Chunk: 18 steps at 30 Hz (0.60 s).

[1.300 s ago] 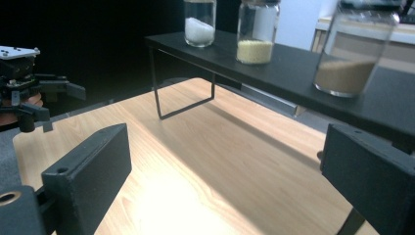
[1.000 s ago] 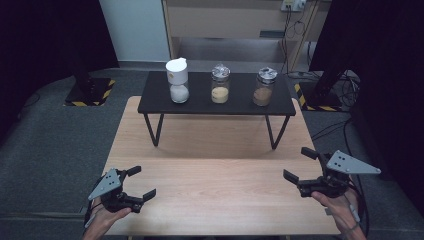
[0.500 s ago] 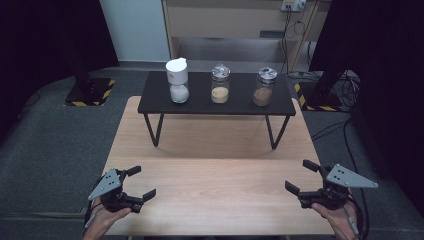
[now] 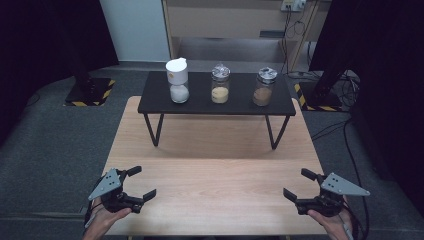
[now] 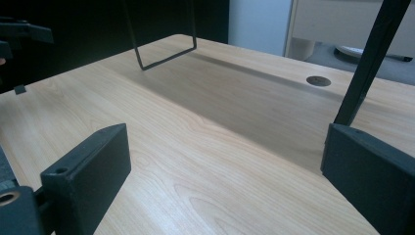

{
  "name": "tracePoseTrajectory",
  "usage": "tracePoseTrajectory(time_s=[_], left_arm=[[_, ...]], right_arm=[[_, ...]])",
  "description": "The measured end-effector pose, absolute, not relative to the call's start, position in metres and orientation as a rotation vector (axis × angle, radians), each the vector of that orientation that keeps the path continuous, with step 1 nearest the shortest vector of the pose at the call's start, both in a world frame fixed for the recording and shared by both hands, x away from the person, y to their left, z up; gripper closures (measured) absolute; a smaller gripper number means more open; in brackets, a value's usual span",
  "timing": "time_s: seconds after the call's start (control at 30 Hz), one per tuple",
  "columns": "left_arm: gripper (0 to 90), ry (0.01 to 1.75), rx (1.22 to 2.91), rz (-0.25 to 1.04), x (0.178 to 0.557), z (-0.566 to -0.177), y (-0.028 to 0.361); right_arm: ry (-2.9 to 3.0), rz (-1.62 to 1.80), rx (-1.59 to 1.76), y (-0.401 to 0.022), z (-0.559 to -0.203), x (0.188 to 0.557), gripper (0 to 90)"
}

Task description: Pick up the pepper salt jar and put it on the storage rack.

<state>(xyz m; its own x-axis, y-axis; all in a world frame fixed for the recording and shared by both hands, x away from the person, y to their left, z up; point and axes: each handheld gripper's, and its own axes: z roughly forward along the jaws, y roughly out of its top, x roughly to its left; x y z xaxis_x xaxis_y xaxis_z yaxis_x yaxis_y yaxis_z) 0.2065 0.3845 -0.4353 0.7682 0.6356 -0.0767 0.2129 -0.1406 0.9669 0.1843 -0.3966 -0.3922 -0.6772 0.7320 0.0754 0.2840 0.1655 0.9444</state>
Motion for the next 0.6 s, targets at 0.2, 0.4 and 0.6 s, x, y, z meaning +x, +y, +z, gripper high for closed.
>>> tracePoseTrajectory(time_s=[0.2, 0.4, 0.6], left_arm=[[0.4, 0.672, 1.705, 0.421, 0.206, -0.435, 0.385], [0.4, 0.67, 1.7, 0.424, 0.206, -0.435, 0.385], [0.4, 0.662, 1.697, 0.425, 0.205, -0.435, 0.386]], right_arm=[[2.047, 1.518, 0.966, -0.395, -0.398, 0.184, 5.0], [2.047, 1.496, 0.98, -0.395, -0.402, 0.183, 5.0], [2.042, 1.503, 0.985, -0.397, -0.406, 0.185, 5.0]])
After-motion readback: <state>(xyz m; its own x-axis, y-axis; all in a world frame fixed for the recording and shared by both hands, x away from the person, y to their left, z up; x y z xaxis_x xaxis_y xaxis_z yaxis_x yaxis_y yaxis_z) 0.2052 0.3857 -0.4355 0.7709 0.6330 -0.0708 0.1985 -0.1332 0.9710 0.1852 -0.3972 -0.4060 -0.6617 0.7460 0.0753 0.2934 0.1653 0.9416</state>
